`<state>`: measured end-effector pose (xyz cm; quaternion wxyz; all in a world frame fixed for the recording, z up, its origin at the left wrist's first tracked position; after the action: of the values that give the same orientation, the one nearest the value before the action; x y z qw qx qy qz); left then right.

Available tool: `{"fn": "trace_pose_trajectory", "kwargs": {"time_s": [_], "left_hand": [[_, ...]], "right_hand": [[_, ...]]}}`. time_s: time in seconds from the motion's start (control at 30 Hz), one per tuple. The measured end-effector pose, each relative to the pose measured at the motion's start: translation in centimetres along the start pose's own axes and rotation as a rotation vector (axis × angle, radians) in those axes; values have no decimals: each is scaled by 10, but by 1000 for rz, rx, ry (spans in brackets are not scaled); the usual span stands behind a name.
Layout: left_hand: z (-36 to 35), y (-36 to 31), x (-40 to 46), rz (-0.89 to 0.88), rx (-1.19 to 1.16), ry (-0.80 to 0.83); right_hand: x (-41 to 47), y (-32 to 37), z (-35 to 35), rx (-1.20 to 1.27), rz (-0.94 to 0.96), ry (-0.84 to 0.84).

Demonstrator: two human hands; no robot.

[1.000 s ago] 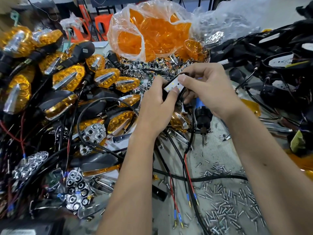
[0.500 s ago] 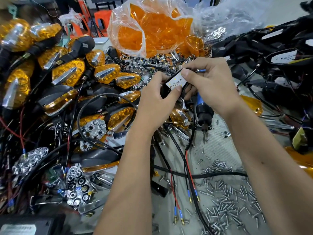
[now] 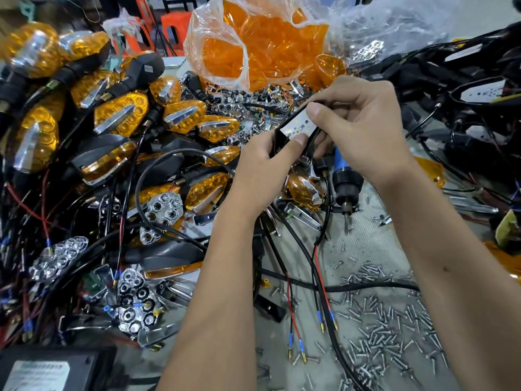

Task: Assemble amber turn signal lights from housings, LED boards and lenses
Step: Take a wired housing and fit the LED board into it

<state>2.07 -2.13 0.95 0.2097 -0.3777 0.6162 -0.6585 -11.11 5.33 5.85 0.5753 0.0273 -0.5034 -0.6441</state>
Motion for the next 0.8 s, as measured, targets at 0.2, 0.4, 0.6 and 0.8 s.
{"fn": "trace_pose_trajectory", "kwargs": {"time_s": [0.2,0.4,0.6,0.8], "left_hand": [[2,1,0,-31,9,-26],[2,-3,2,-61,39,-8],[0,-4,3,-41,29,14],[-2,-3,4,-31,-44,20]], "right_hand": [[1,1,0,11,16,-5],[2,1,0,10,23,-5],[4,3,1,-15,49,-2],[6,4,4,-22,60,-9]]}}
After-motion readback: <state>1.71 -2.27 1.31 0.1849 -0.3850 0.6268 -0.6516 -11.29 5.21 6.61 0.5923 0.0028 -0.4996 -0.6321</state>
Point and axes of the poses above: each hand's wrist, its own x-axis towards the middle knuckle, its own z-axis out of the back of the hand, y = z × x, the point moved 4 cm from there along x, towards the middle knuckle, and after that the axes turned 15 degrees about -x, right-handed, at the moved point
